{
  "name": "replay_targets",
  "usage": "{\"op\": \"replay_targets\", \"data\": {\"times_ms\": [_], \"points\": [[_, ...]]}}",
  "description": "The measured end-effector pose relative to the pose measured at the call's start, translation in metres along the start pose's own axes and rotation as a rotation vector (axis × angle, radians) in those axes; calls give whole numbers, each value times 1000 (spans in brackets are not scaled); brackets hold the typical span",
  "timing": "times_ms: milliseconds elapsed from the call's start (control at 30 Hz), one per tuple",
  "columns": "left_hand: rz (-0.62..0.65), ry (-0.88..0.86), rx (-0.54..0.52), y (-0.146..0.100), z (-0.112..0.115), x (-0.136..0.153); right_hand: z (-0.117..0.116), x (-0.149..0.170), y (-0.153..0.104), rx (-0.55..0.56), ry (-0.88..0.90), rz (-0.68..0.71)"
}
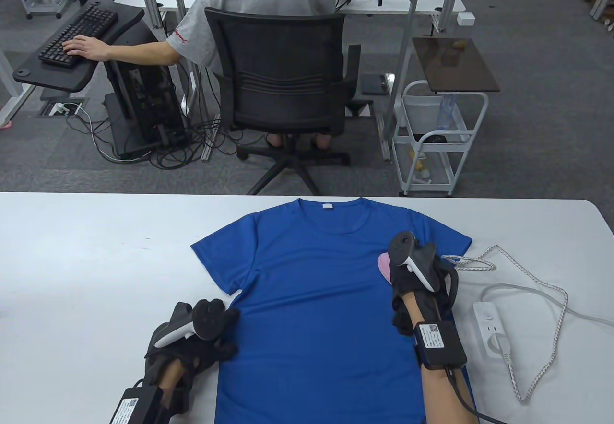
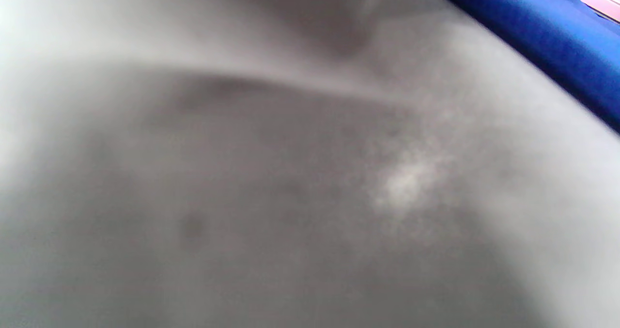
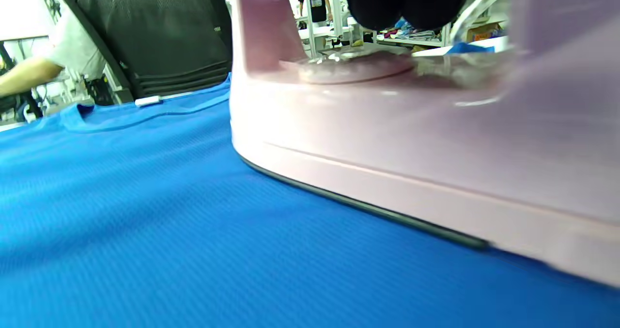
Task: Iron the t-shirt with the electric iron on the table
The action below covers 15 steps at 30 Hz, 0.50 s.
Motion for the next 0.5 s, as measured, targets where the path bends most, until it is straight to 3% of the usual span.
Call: {"op": "replay_targets", "data": {"times_ms": [167,367,500], "points": [[-2,2,-2,0,0,0,-3,-4,-17,-7,-62,103],[-1,2,-2,0,0,0,-2,-17,-42,-134,-77,302],[-1,2,-3,0,0,0,-4,-24,-58,-160,-77,384]]}}
Point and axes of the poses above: the tracker on the back of each hand, its own x axis roughly to the little-finger side, its own y axis roughly from the wrist to the fingertips, z = x × y, the point moved 2 cm from there along y, roughly from the wrist to the fingertips
